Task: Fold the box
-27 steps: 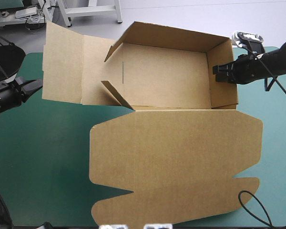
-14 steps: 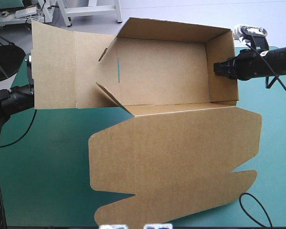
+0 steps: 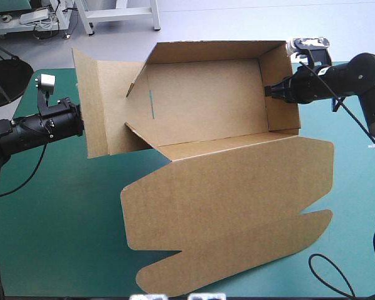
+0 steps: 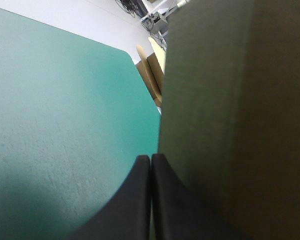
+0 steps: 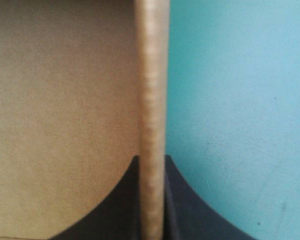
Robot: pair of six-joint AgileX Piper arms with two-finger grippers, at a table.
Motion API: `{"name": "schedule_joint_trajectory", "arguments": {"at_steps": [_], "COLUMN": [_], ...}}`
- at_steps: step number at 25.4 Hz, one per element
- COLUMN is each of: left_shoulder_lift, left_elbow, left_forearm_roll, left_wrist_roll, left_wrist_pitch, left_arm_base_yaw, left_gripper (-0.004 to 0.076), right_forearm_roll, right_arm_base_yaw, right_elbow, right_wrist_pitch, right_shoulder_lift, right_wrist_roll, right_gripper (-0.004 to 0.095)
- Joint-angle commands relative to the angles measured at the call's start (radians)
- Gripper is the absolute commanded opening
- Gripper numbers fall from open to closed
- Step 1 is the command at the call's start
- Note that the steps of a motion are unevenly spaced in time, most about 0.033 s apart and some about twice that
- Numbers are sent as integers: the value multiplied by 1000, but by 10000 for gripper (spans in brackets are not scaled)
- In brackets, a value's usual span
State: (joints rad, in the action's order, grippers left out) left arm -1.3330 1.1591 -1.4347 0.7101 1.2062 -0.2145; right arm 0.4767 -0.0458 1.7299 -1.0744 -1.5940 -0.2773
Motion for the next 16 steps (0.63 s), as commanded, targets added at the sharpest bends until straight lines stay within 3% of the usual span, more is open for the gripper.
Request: {"name": "schedule_joint_trajectory", "arguments": {"at_steps": [1, 16], "left_shoulder_lift": [38, 38], "left_elbow": [26, 26], "left_forearm_roll": [-66, 9], "left_wrist_roll": [-8, -13], "left_wrist_pitch": [89, 87], "left_arm_base_yaw": [24, 70], "left_gripper": [-8, -8], "right_forearm_roll": [41, 47], "right_arm_base_yaw": [-33, -112], "right_elbow": [25, 25], "right_wrist_pitch": [83, 171], "right_shoulder_lift": [13, -62], "right_wrist_roll": [14, 52], "right_gripper": [-14, -14]}}
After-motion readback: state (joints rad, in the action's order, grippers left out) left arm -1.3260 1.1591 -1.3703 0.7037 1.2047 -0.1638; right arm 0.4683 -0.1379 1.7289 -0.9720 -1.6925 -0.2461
